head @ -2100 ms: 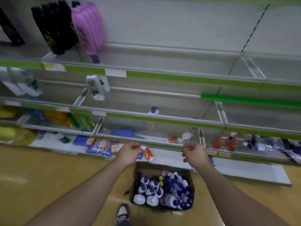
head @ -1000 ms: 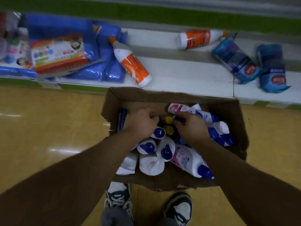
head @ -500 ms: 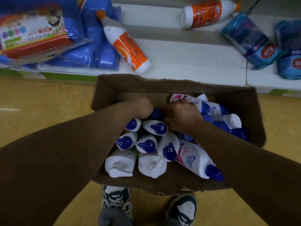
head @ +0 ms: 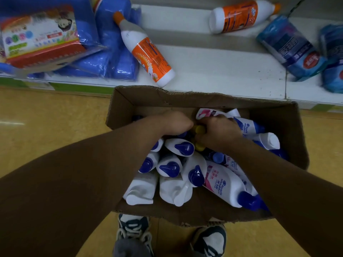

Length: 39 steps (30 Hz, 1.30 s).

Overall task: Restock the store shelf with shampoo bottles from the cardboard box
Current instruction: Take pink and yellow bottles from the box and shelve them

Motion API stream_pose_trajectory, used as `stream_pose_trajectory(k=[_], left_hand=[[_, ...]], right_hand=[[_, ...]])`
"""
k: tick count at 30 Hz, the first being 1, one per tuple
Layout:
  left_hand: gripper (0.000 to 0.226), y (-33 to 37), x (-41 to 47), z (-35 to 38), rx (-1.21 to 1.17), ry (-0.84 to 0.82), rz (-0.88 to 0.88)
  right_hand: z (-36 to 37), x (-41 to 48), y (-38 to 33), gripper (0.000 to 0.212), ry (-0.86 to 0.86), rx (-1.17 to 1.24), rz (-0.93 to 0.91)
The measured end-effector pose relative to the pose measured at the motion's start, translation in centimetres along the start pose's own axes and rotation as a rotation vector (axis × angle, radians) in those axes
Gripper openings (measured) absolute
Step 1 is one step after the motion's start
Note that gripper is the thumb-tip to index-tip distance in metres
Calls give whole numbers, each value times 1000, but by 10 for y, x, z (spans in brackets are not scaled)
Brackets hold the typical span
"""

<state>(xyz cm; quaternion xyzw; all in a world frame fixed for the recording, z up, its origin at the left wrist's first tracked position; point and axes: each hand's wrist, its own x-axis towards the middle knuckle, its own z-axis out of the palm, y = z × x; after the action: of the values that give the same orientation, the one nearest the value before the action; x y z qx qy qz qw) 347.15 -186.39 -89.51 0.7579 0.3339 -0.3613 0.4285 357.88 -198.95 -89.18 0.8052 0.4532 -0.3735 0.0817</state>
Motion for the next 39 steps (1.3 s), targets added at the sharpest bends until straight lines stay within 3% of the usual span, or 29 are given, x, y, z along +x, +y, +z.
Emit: stream_pose_trajectory(k=[4, 8, 16, 25, 33, 39], left_hand=[[20, 5, 3, 4, -27, 49, -6], [32, 10, 8, 6, 56, -36, 37], [37, 12, 14, 7, 80, -5, 41], [40, 22, -39, -19, -321, 192, 142], [50, 88, -208, -87, -485, 276, 291], [56, 154, -394, -152, -344, 374, 349]], right_hand=[[-8, 2, 5, 47, 8, -41, -22], [-11, 3, 7, 48, 35, -29, -78], [-2, 6, 13, 33, 140, -19, -106], [-42, -47, 6, 33, 308, 413, -121], [-181, -160, -28, 26, 325, 618, -194], [-309, -300, -77, 30, 386, 593, -273]])
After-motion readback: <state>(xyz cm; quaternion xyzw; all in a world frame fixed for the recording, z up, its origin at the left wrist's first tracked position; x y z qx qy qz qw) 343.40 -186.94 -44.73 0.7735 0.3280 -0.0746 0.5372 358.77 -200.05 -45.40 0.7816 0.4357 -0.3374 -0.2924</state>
